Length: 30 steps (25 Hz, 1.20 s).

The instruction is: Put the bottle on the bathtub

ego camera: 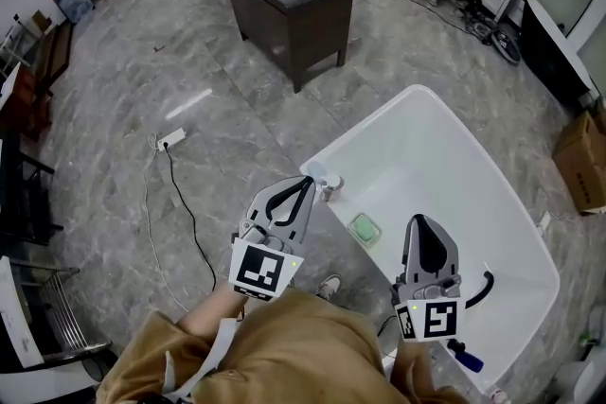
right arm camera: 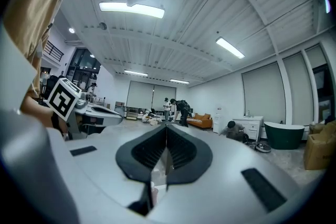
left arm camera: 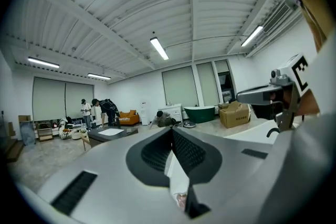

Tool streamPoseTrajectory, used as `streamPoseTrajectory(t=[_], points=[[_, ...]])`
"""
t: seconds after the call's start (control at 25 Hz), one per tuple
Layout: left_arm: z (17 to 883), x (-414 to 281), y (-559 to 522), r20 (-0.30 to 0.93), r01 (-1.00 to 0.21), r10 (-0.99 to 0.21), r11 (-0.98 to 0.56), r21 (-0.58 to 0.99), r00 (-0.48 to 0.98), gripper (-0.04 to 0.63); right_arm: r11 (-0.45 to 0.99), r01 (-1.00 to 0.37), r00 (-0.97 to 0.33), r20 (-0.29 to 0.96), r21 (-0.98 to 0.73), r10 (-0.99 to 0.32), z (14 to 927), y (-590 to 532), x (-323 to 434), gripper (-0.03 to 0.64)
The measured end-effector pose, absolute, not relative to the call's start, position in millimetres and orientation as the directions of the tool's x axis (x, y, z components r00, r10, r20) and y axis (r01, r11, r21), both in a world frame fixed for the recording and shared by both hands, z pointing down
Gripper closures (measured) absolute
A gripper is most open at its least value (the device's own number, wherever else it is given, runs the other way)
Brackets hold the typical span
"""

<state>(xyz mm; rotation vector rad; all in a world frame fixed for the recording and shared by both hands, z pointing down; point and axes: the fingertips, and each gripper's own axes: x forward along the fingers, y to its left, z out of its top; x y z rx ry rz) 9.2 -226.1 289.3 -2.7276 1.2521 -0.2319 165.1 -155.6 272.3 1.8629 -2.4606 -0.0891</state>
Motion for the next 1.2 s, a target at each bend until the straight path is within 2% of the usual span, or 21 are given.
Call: streamPoseTrajectory(t=[0.24, 0.72, 1.2], points=[[257, -25, -208, 0.035, -0.774, -0.778, -0.628, -0.082, 0.627, 0.588, 0.272, -0.959, -0.274, -0.01, 0.074, -0.962, 263, -159, 161, 0.611], [250, -78, -184, 0.048, -0.823, -0.824, -0.566, -0.055, 0.564, 0.588, 0.294, -0.953, -0.296, -0.018, 0.072, -0.955, 258, -164, 155, 0.611], [249, -94, -194, 0.021, -0.843, -0.844, -0.537, -0.037, 0.537, 0.588, 0.34, -0.937, -0.342, -0.016, 0.085, -0.939, 255, -176, 142, 0.611]])
